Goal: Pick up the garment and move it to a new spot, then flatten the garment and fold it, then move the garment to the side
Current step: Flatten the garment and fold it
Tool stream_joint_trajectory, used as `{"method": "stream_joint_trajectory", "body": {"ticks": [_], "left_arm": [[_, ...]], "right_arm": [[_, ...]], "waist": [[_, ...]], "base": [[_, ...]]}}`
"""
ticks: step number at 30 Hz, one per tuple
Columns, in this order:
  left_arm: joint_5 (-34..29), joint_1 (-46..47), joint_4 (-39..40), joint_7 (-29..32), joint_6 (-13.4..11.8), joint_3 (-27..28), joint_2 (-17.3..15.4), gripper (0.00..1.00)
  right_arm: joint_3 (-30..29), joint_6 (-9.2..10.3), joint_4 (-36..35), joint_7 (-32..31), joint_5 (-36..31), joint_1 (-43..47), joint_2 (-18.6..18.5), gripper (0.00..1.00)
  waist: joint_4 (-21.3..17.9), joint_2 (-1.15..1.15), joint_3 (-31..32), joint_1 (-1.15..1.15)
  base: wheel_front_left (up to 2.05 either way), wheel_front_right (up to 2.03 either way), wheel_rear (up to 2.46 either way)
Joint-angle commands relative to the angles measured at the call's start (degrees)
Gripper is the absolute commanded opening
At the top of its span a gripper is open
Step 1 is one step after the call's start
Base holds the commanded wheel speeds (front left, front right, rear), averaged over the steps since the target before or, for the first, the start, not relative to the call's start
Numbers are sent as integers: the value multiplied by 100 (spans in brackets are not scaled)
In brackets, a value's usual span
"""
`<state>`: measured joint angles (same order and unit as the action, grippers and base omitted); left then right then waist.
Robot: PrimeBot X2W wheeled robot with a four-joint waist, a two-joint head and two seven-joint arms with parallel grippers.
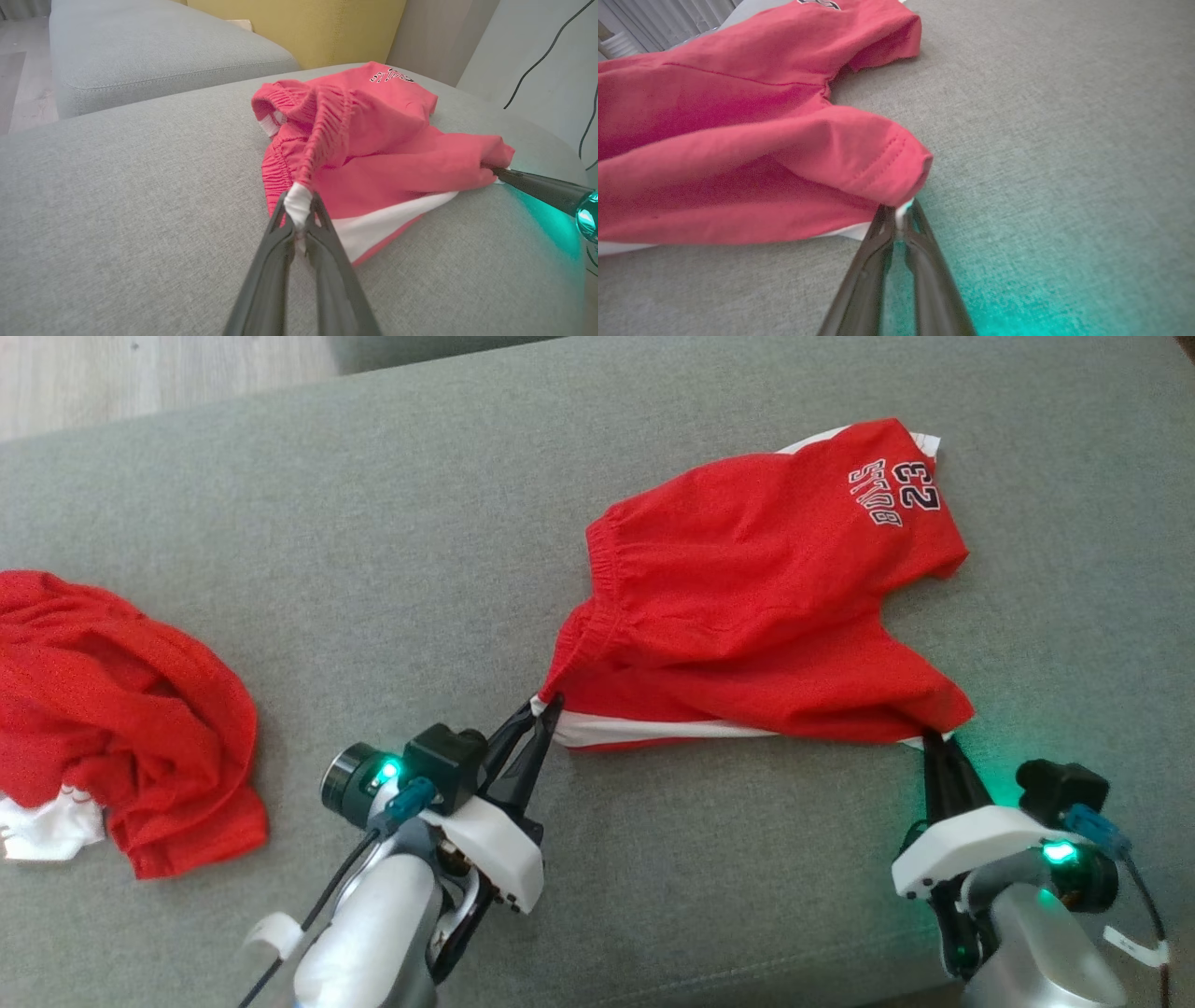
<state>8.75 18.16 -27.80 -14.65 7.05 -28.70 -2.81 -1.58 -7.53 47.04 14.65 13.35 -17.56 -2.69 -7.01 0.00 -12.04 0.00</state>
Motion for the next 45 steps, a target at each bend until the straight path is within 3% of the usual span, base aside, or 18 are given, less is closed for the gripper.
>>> {"method": "stream_joint_trajectory", "body": {"ticks": [1, 7, 13, 20, 29, 34, 45], "left_arm": [[44, 199, 172, -35, -17, 202, -8, 0], [167, 90, 195, -35, -14, 360, -8, 0], [443, 79, 316, -35, -9, 759, -60, 0], [987, 866, 296, 206, 28, 1020, -258, 0], [1519, 2049, 596, 735, 29, 1318, -355, 0], [1688, 2119, 1116, 959, -209, 1542, -392, 0], [1696, 1298, 2642, 1643, -586, 1481, -588, 0]], "right_arm": [[175, 4, -32, 19, -29, -80, -19, 0], [433, 4, -407, 30, 272, 97, -19, 0], [737, 4, -1465, -17, 775, 251, -19, 0], [846, 4, -3202, -1034, 856, -204, -20, 0], [889, 4, -4153, -1725, 542, -1394, -276, 0], [792, 4, -4580, -1963, 348, -1544, -377, 0], [432, 4, -5872, -2725, -50, -797, -255, 0]], "waist": [[-6, 0, 22, 0], [-84, 0, 345, 0], [-197, 0, 777, 0], [-78, 0, 1259, 0], [59, 0, 1527, 0], [159, 0, 1657, 0], [306, 0, 1532, 0]], "base": [[0, 0, 0], [0, 0, 0], [0, 0, 0], [0, 0, 0], [0, 0, 0], [0, 0, 0], [0, 0, 0]]}}
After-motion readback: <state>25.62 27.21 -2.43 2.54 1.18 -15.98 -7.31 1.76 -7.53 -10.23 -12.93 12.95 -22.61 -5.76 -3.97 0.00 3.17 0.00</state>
